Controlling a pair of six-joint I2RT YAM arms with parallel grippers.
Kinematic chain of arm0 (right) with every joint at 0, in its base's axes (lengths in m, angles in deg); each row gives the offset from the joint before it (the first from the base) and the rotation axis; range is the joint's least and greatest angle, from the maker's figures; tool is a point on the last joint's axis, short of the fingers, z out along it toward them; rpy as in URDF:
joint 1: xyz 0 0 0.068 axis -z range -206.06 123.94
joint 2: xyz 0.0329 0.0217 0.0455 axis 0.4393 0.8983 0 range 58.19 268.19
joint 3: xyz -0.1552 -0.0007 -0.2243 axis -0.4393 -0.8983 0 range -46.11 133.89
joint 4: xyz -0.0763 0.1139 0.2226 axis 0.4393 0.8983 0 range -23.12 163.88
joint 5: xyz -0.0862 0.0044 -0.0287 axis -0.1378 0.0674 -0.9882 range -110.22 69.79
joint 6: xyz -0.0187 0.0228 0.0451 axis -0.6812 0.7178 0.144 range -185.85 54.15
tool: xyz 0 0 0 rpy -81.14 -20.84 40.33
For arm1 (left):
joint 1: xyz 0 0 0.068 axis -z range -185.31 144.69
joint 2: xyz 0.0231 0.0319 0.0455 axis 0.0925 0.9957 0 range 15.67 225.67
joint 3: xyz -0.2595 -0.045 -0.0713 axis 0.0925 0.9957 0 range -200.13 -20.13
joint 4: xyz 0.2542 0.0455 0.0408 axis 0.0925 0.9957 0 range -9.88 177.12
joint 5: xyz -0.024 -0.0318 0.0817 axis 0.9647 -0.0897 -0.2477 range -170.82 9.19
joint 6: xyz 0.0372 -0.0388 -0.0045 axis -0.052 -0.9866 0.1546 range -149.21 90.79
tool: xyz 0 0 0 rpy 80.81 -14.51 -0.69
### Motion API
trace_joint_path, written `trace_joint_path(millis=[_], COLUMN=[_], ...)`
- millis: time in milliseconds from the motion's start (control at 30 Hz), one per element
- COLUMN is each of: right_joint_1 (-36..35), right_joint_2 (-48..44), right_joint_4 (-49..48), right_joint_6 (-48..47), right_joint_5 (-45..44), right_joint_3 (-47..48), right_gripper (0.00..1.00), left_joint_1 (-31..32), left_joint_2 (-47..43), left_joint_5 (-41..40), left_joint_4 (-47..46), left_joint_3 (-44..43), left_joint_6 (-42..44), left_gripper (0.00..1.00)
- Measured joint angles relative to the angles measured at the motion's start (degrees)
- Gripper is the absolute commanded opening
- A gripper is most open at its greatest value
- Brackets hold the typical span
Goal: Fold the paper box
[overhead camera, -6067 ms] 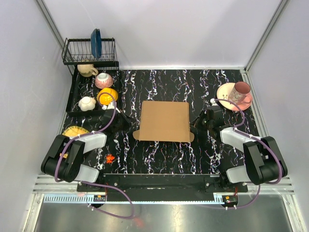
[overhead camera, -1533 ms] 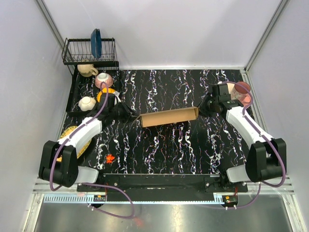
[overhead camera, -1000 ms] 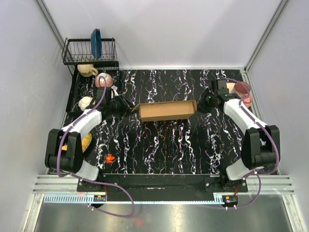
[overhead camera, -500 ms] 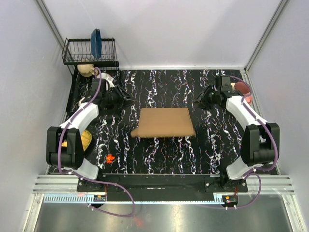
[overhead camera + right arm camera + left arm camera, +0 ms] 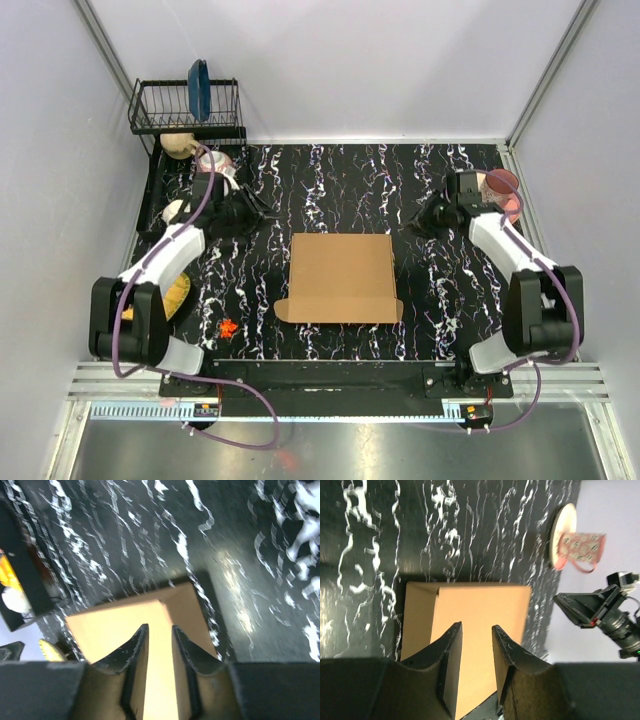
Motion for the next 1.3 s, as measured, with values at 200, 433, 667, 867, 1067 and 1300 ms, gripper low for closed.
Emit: trace_joint_path(millis=[200,433,667,867,1067,1300], right_joint_1=[-3.8,-8.6,-10.5,-11.2,-12.0,-12.3], right_joint_2=[-11.3,-15.1,-15.1,-16.0,-16.7,-16.7], right_joint_4=[-1.2,-2.7,-5.0,-5.8,-6.3,-6.6], right_joint_6=[-0.2,0.7,1.6,2.0,2.3,2.5], right_joint_5=[-4.3,-6.0,-6.0,-5.9,-5.9,-5.9], right_joint_3=[-14.2,-23.1,-26.5,-27.0,-28.3,-29.2], right_gripper=[0.0,0.0,0.0,0.0,0.0,0.0], left_joint_1=[8.4,11.9,14.4,15.7,16.0,16.0], left_joint_2=[-11.7,-17.6,-17.6,-17.6,-17.6,-17.0], left_joint_5=[-11.0,-18.5,-19.9,-19.5,-19.4,-20.2], left_joint_4=[2.0,1.1,-4.8,-9.9,-11.8,-12.6], left_joint_3=[10.4,23.5,28.0,29.2,29.8,31.5], left_joint_6=[3.1,2.4,0.6,-0.5,-0.8,-1.0], left_gripper=[0.15,0.06,0.05,0.05,0.05,0.05])
